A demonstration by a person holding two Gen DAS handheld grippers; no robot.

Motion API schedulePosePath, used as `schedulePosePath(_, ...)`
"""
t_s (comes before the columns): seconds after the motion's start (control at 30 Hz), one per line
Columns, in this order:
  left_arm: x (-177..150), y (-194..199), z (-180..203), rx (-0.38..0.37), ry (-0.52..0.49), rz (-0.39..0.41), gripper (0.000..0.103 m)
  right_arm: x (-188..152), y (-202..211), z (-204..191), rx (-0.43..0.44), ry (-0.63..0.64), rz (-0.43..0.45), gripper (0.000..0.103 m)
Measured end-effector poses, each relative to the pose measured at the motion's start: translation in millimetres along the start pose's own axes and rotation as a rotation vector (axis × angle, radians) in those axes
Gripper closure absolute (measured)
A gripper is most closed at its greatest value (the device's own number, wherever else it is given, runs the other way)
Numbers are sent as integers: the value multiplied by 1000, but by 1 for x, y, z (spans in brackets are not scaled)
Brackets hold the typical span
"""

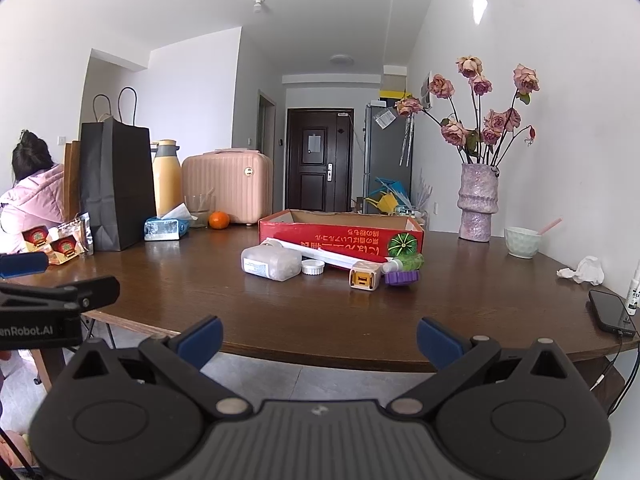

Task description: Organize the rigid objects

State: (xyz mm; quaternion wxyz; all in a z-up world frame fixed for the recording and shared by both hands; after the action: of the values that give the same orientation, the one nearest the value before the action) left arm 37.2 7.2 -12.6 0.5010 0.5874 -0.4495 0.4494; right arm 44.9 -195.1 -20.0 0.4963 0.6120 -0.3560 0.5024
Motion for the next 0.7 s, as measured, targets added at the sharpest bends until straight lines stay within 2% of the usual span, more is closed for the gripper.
schedulePosePath(0.4, -3, -8, 3, -26, -5, -29, 0, -5, -7, 1, 12, -27, -10, 0)
schedulePosePath(0.5, 0, -21, 5, -35, -3, -40, 0, -8, -20, 3, 28, -52, -17, 0)
schedulePosePath(0.7, 8, -69, 15, 16, -10, -25, 0, -2, -58, 20, -31, -48, -49, 0)
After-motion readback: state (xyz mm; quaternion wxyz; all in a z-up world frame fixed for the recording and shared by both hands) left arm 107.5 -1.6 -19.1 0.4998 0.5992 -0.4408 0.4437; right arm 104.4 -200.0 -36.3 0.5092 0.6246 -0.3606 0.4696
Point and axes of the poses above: each gripper's, at about its wrist camera, not at the fingertips, and y roughly against the way its jaws point, z to its right, x to its top, the point moved 3 cm from there along -y, roughly the way its jaws point, and after that the axes turned 3 degrees about x, right-handed, at the moved point
